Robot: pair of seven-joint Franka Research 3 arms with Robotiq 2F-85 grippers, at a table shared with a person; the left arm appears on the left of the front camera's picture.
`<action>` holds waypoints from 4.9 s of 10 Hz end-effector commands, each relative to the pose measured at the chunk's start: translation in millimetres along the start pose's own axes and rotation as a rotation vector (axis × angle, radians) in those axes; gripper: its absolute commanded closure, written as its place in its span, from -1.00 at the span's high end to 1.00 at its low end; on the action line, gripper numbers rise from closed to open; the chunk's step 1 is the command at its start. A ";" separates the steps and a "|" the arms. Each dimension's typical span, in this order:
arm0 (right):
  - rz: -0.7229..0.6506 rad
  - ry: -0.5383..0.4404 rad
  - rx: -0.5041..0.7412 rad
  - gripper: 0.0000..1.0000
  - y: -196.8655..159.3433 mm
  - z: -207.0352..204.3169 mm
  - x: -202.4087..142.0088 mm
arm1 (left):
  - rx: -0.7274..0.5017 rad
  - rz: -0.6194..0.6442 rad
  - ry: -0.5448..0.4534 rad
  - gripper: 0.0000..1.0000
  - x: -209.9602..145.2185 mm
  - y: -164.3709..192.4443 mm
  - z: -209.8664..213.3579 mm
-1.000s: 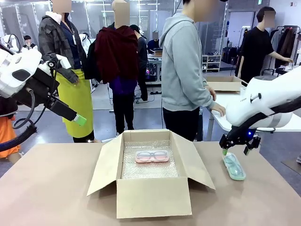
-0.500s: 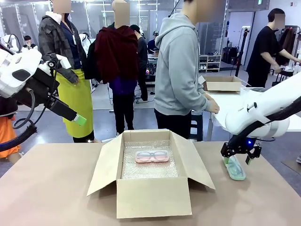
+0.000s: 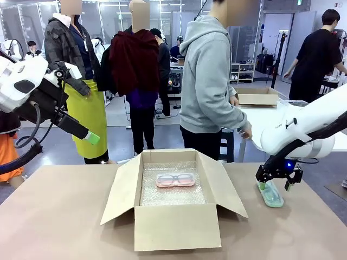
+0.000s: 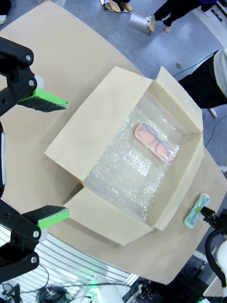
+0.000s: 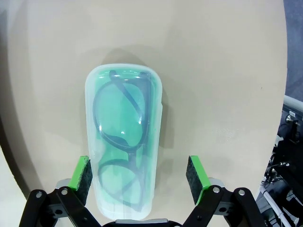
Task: Pack the glasses set securely to prepare it for shipping.
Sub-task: Put the Glasses case from the right side of the table into the Package Box.
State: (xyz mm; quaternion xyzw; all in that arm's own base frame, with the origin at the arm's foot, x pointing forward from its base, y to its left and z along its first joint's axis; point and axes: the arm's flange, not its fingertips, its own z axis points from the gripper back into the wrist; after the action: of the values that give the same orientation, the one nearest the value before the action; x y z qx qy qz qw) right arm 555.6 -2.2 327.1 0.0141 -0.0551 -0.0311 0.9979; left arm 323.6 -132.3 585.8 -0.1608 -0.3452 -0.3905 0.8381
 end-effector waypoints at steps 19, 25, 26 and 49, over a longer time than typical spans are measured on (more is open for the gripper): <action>0.365 0.022 0.104 -0.57 22.0 139.3 -19.1 | -0.010 0.002 -0.008 1.00 -0.1 0.1 1.7; 1.326 0.133 0.189 -0.57 139.4 200.5 -35.4 | -0.010 0.002 -0.008 1.00 -0.1 0.1 1.7; 1.411 0.151 0.197 -0.57 171.0 200.0 -35.5 | -0.010 0.002 -0.008 1.00 -0.1 0.1 1.7; 1.549 0.041 0.225 1.00 341.8 6.5 -44.4 | -0.010 0.002 -0.008 1.00 -0.1 0.1 1.7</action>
State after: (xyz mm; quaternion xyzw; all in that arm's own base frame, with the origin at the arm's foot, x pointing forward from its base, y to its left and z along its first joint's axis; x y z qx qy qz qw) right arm 539.2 342.2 337.8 0.0838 -0.0245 0.6877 0.7207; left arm 323.6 -132.3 585.9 -0.1607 -0.3453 -0.3905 0.8381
